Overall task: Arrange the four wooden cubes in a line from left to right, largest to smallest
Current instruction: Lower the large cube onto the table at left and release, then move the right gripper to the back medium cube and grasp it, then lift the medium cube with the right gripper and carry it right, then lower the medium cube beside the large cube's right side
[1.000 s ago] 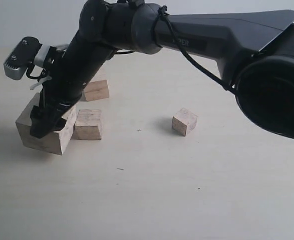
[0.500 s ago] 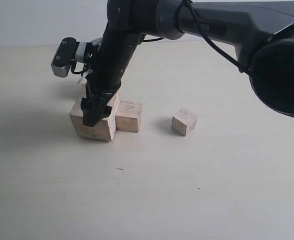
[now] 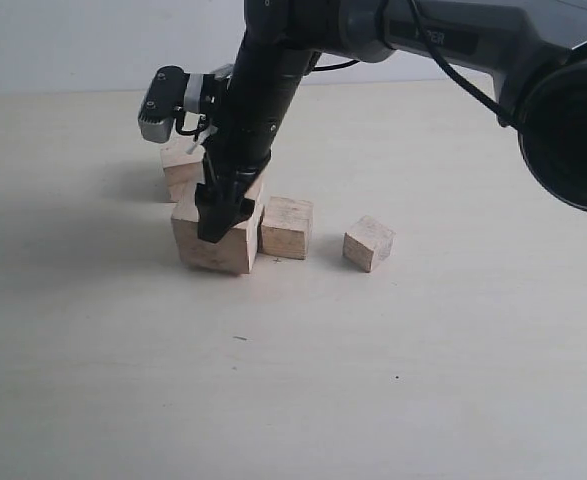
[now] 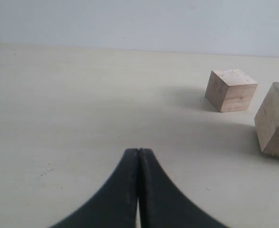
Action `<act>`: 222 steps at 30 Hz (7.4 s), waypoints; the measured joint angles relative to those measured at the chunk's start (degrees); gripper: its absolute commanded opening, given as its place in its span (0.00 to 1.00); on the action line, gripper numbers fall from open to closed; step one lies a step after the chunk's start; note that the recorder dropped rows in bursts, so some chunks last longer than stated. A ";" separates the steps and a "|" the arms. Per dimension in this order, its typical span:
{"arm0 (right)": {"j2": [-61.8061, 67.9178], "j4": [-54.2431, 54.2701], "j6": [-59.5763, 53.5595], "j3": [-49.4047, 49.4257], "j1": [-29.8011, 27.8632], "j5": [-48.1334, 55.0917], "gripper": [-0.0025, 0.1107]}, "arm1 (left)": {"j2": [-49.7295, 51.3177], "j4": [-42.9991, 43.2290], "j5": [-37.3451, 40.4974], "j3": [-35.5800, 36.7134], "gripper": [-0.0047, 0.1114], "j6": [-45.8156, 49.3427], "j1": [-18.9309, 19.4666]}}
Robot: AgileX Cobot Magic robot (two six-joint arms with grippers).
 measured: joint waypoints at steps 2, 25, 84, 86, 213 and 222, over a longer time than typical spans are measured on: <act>0.00 4.27 -4.52 0.00 0.00 1.48 0.02 | 0.00 0.00 0.00 0.00 0.04 0.00 0.00; 2.13 9.11 -13.45 0.00 1.02 -2.98 0.04 | 0.00 0.00 0.00 0.00 0.04 0.00 0.00; -3.80 2.72 33.42 -0.48 1.02 -38.60 0.78 | 0.00 0.00 0.00 0.00 0.04 0.00 0.00; -3.11 -1.35 40.02 -1.30 1.02 -41.19 0.78 | 0.00 0.00 0.00 0.00 0.04 0.00 0.00; -6.88 5.45 -5.87 9.88 -12.71 5.93 0.02 | 0.00 0.00 0.00 0.00 0.04 0.00 0.00; -7.90 9.19 -10.27 17.25 -12.46 5.83 0.02 | 0.00 0.00 0.00 0.00 0.04 0.00 0.00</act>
